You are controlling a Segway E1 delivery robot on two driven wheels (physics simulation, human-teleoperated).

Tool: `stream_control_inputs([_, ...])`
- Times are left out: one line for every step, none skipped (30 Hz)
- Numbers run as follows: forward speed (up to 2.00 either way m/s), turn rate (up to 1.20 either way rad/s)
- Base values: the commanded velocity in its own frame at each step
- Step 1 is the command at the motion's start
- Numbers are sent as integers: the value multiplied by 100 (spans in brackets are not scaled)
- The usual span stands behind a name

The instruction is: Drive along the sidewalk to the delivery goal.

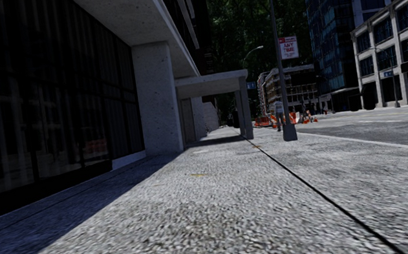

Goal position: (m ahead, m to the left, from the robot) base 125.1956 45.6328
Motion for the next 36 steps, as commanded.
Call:
stream_control_inputs([200, -18])
stream_control_inputs([200, -23])
stream_control_inputs([200, -27])
stream_control_inputs([200, -27])
stream_control_inputs([200, -27])
stream_control_inputs([200, -28])
stream_control_inputs([200, -28])
stream_control_inputs([200, -28])
stream_control_inputs([200, -28])
stream_control_inputs([200, -28])
stream_control_inputs([200, -28])
stream_control_inputs([200, -28])
stream_control_inputs([200, -28])
stream_control_inputs([200, -28])
stream_control_inputs([200, -27])
stream_control_inputs([200, -27])
stream_control_inputs([200, 0])
stream_control_inputs([200, 0])
stream_control_inputs([200, 0])
stream_control_inputs([200, 0])
stream_control_inputs([200, 0])
stream_control_inputs([200, 0])
stream_control_inputs([200, 0])
stream_control_inputs([200, 0])
stream_control_inputs([200, 0])
stream_control_inputs([200, 0])
stream_control_inputs([200, 0])
stream_control_inputs([200, 0])
stream_control_inputs([200, 0])
stream_control_inputs([200, 0])
stream_control_inputs([200, 0])
stream_control_inputs([200, 0])
stream_control_inputs([200, 0])
stream_control_inputs([200, 0])
stream_control_inputs([200, 0])
stream_control_inputs([200, 0])
